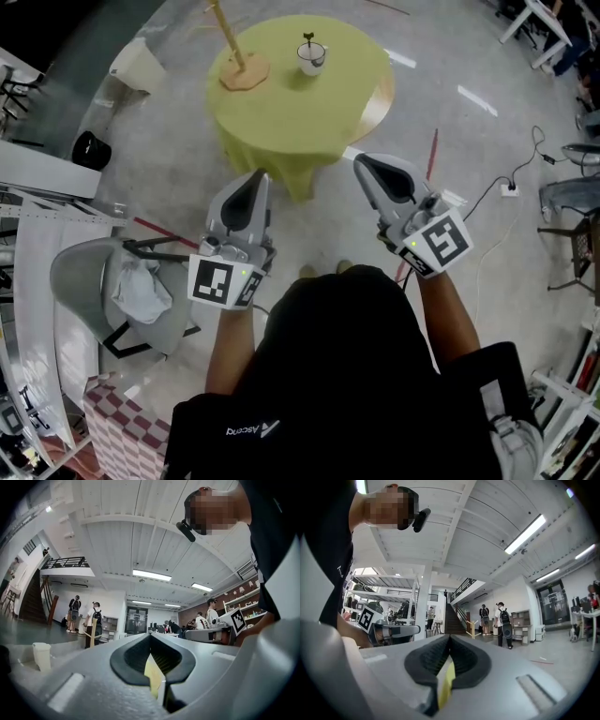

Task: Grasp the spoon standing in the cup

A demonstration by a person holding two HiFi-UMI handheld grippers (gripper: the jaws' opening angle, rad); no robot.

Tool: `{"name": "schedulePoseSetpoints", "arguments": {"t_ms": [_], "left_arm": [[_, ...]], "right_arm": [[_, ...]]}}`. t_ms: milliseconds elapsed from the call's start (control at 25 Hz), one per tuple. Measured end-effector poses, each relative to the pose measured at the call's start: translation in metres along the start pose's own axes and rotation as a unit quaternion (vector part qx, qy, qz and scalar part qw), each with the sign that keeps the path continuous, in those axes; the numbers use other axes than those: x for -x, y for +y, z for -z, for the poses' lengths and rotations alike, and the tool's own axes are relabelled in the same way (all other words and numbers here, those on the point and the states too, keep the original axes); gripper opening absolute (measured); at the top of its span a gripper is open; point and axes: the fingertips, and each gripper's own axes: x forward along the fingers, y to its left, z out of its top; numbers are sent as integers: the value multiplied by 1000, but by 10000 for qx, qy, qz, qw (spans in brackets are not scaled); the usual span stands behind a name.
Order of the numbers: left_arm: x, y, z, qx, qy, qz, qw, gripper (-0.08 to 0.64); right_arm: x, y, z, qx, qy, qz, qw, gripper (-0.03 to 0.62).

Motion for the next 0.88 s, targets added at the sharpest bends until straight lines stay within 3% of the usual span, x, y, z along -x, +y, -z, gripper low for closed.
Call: {"name": "schedulePoseSetpoints", "arguments": {"t_ms": [200, 480, 880], "left_arm": [[-2, 21, 4, 62, -64, 87, 9999, 11], [-28, 48, 10, 54, -64, 129, 9999, 11], [-138, 92, 32, -115, 148, -154, 9997, 11]], "right_arm": [[-12, 1, 8, 25, 79, 138, 9999, 3], [-39, -33, 14, 111, 149, 254, 9995, 3], [-107, -147, 24, 193, 59, -178, 9996, 3]]}}
